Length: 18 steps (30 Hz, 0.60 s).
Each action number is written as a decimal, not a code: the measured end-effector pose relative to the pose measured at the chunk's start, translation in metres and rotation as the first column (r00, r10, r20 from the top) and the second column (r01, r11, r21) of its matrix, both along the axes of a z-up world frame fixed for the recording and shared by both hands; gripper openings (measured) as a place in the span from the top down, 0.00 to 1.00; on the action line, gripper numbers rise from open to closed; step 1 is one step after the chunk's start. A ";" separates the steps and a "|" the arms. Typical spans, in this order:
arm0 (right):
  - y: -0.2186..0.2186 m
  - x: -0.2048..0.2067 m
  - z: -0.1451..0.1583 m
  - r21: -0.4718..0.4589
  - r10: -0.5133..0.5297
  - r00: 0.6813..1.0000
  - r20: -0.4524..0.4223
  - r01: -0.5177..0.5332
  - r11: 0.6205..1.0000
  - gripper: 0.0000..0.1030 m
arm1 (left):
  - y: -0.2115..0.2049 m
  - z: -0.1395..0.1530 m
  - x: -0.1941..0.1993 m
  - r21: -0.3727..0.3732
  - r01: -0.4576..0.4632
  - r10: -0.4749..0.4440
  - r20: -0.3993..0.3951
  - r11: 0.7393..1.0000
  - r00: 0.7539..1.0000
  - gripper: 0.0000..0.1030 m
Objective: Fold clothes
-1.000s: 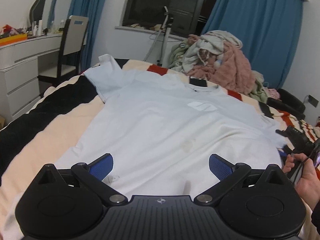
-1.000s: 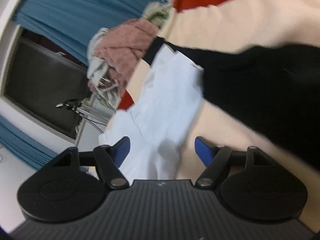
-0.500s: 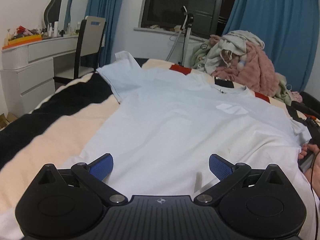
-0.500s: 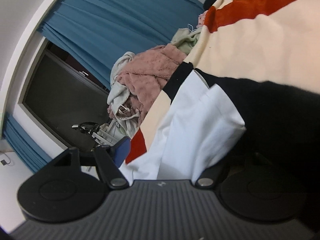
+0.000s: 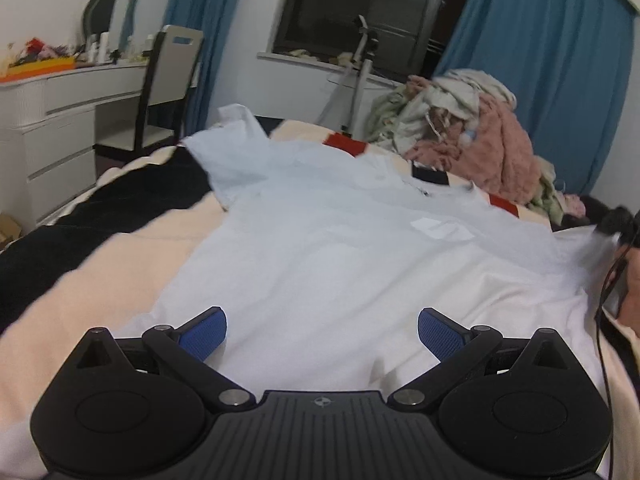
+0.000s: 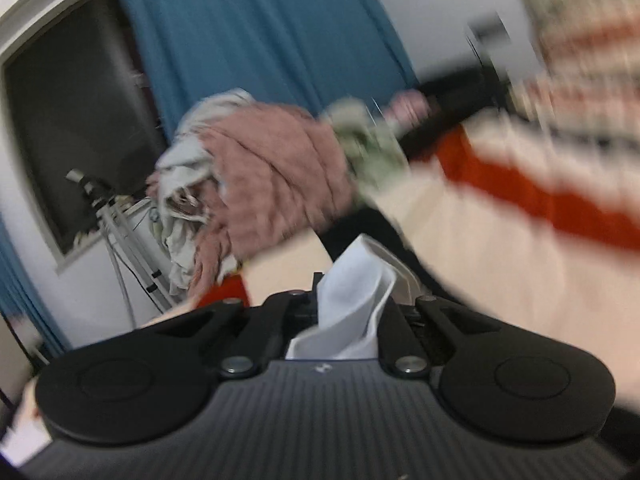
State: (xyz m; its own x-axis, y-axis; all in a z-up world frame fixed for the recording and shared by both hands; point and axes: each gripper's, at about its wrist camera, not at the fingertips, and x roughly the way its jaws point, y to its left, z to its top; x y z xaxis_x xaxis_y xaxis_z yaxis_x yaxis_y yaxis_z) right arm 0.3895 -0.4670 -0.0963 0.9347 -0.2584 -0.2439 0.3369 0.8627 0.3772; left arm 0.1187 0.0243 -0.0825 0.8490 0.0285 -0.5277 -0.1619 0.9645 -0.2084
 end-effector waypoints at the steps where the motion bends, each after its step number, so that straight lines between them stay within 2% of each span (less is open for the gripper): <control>1: 0.019 -0.002 0.019 -0.082 -0.001 1.000 0.017 0.002 0.997 0.95 | 0.006 0.003 -0.003 -0.007 -0.015 0.015 0.002 1.000 1.000 0.00; 3: 0.060 -0.001 0.054 -0.221 0.019 0.998 0.053 -0.007 0.975 0.95 | 0.020 0.008 -0.005 -0.020 -0.051 0.051 0.003 0.999 0.999 0.00; 5: 0.101 0.004 0.077 -0.321 0.055 0.996 0.065 -0.031 0.947 0.95 | 0.036 0.013 -0.007 -0.037 -0.090 0.090 0.005 0.995 0.996 0.00; 8: 0.183 0.018 0.087 -0.478 0.139 0.990 0.027 -0.109 0.872 0.96 | 0.057 0.018 -0.005 -0.041 -0.163 0.164 0.010 0.986 0.986 0.00; 12: 0.283 0.045 0.065 -0.561 0.253 0.963 -0.094 -0.261 0.786 0.95 | 0.072 0.013 0.009 0.018 -0.202 0.202 -0.029 0.979 0.979 0.00; 15: 0.340 0.061 0.029 -0.619 0.279 0.943 -0.182 -0.331 0.713 0.95 | 0.079 0.002 0.020 0.066 -0.227 0.230 -0.044 0.972 0.972 0.00; 16: 0.352 0.064 0.019 -0.628 0.283 0.939 -0.194 -0.340 0.700 0.94 | 0.082 -0.003 0.024 0.065 -0.228 0.231 -0.053 0.971 0.971 0.00; 17: 0.358 0.068 0.014 -0.614 0.293 0.935 -0.202 -0.354 0.706 0.93 | 0.084 -0.007 0.029 0.065 -0.229 0.233 -0.063 0.971 0.970 0.00; 18: 0.363 0.071 0.010 -0.593 0.307 0.927 -0.213 -0.373 0.713 0.81 | 0.086 -0.011 0.033 0.064 -0.230 0.234 -0.073 0.971 0.969 0.00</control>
State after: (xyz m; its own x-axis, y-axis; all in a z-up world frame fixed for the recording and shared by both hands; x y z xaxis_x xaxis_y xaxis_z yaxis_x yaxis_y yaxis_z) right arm 0.4605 -0.1042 -0.0865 0.9707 -0.0506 -0.2349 -0.0205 0.9565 -0.2909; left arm 0.1515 0.1102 -0.0934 0.7710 0.2505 -0.5855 -0.3968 0.9081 -0.1341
